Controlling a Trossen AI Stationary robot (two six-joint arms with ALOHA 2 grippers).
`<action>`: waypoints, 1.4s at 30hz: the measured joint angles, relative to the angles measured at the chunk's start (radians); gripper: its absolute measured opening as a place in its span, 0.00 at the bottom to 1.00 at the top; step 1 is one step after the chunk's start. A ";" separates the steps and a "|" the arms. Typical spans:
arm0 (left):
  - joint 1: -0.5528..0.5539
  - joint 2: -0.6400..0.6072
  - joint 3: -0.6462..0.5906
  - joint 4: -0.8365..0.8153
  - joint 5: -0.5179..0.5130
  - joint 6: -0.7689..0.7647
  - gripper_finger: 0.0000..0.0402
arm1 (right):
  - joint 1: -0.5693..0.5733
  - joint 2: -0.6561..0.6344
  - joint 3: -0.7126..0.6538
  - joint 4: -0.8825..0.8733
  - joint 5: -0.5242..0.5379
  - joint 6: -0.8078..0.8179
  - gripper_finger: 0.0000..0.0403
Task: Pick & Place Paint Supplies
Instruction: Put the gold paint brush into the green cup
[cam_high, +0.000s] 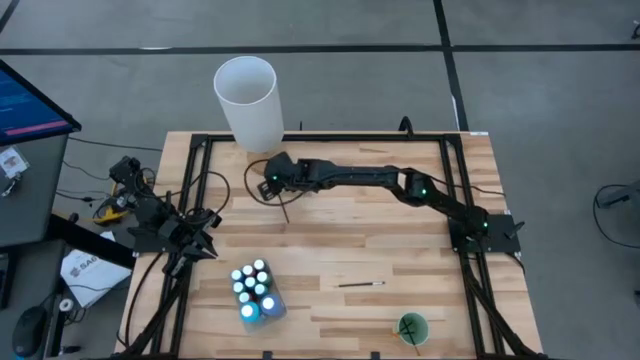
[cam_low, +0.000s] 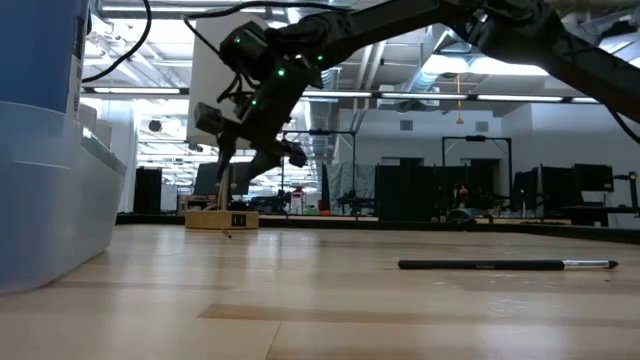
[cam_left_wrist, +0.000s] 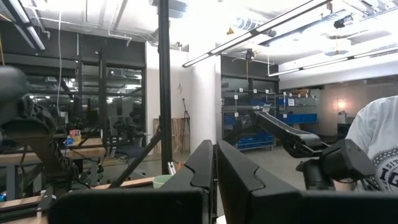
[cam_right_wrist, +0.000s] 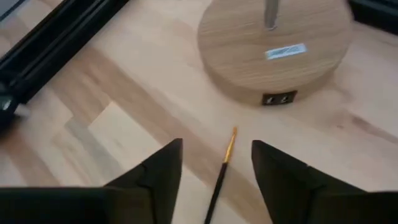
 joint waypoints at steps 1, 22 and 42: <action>0.000 0.000 0.000 0.000 0.000 0.000 0.02 | -0.005 -0.001 0.000 0.000 0.003 0.002 0.49; 0.000 0.009 0.000 0.005 0.000 0.000 0.02 | -0.037 0.099 -0.004 0.101 0.007 -0.025 0.45; 0.000 0.011 0.000 0.005 0.000 0.000 0.02 | -0.018 0.130 -0.002 0.148 0.091 -0.100 0.43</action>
